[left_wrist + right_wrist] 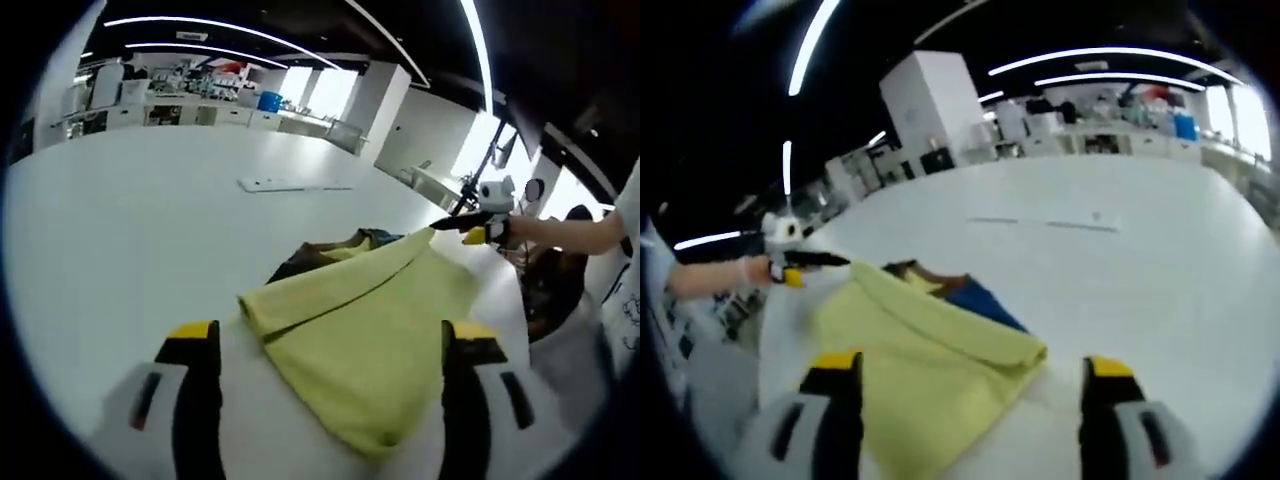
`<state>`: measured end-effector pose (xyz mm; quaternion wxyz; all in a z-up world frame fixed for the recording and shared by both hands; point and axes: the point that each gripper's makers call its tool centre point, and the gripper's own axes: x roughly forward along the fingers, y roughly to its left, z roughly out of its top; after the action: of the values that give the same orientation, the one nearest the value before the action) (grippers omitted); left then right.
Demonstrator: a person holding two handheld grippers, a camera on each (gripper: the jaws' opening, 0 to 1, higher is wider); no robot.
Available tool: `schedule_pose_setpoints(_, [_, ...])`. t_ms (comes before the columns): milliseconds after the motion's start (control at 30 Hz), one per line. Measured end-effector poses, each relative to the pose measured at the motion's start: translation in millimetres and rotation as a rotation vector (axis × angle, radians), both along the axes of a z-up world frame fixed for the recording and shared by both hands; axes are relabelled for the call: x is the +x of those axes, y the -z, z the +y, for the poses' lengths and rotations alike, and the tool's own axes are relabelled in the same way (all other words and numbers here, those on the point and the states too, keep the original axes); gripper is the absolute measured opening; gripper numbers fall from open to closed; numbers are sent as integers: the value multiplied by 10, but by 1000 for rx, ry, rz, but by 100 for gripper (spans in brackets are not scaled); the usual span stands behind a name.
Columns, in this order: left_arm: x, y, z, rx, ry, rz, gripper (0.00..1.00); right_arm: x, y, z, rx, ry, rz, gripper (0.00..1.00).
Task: Fold the garment on the visible template until the final outline fits inside the template.
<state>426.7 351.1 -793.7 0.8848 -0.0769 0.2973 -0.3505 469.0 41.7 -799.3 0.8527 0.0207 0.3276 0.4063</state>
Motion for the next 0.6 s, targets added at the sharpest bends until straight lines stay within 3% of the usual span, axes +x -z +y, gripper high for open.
schedule_pose_setpoints(233, [-88,-26,-55,12,51,-10,97,-167,-34,49,-1,-59,-7,97])
schedule_pose_setpoints(367, [-219,-43,-209,23,72,0,96,-224,-36,82,1,-81,5,96])
schedule_pose_setpoints(600, [-202,15,-213,10,99,15,94,-327,-43,171,21,-111,20,95])
